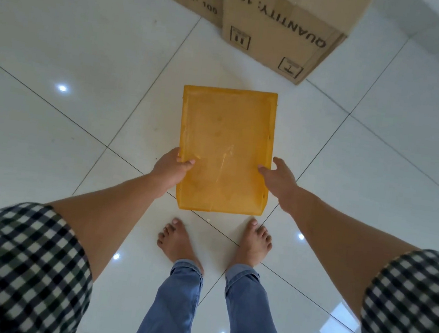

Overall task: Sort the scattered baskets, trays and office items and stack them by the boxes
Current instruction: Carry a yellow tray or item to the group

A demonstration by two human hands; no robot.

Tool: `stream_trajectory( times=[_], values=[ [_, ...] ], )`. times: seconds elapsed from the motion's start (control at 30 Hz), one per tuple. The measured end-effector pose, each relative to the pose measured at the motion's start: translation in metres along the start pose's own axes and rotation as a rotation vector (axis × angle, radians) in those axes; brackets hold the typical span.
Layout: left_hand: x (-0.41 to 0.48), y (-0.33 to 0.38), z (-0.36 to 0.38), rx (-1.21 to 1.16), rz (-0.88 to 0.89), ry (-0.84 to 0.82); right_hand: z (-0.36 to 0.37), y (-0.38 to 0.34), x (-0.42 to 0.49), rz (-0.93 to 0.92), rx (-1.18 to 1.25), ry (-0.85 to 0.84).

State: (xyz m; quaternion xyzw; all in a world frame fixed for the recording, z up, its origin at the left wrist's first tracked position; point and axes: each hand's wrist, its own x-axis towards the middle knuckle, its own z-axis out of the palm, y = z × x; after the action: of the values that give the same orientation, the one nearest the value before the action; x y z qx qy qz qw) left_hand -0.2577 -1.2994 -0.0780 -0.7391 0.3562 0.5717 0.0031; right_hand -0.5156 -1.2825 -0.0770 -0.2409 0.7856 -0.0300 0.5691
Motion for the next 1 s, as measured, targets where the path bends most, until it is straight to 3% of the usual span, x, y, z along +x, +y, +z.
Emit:
stream_trajectory(
  times=[0.4,0.67,1.0],
  values=[
    [-0.206,0.071,-0.056,0.420,0.203,0.088,-0.037,-0.037,-0.213,-0.225,-0.398,0.138],
    [-0.320,0.105,-0.091,0.713,0.214,0.150,-0.063,-0.068,-0.333,-0.378,-0.559,0.297],
    [-0.388,0.125,-0.120,0.738,0.216,0.258,-0.069,-0.099,-0.397,-0.468,-0.589,0.359]
  ],
)
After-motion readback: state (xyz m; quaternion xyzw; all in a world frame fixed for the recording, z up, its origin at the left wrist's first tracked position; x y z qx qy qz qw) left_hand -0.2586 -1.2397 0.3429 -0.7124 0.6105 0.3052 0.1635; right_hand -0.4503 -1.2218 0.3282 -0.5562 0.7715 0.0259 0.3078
